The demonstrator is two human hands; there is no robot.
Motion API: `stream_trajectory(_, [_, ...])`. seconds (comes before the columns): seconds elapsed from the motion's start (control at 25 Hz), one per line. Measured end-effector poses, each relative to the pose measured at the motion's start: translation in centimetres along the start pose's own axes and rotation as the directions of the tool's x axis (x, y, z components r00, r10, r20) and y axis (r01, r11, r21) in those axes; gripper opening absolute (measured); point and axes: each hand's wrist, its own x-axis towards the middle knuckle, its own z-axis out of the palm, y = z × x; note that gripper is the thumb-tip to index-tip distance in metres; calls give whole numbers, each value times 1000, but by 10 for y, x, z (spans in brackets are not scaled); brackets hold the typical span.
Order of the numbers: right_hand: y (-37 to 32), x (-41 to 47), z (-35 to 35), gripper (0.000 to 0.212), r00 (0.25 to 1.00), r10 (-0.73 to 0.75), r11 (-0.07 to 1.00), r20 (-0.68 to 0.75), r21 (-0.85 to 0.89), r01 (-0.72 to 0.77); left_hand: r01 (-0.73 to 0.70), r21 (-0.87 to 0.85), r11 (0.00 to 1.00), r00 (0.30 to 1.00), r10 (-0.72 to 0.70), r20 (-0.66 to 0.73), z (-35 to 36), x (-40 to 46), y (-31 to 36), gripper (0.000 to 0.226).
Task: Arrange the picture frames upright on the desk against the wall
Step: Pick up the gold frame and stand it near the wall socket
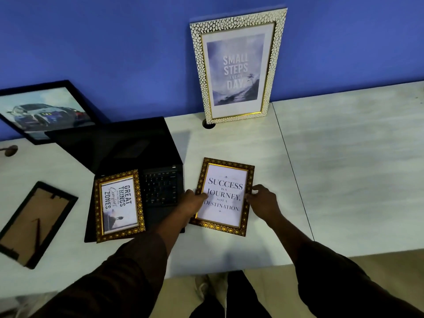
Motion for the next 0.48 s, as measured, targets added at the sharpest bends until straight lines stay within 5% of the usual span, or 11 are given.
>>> stream_trajectory(0.16, [3, 18, 0, 20, 995, 97, 975, 16, 198, -98, 42, -74, 996, 999, -43, -15, 8, 59, -22, 88])
stream_trajectory(0.28, [-2, 20, -7, 17, 996, 91, 979, 19, 184, -93, 45, -113, 993, 999, -45, -3, 10, 57, -17, 91])
stream_trajectory(0.48, [-9, 16, -20, 23, 999, 39, 996, 8, 85, -40, 59, -264, 963, 995, -37, 89, 1, -25, 8, 47])
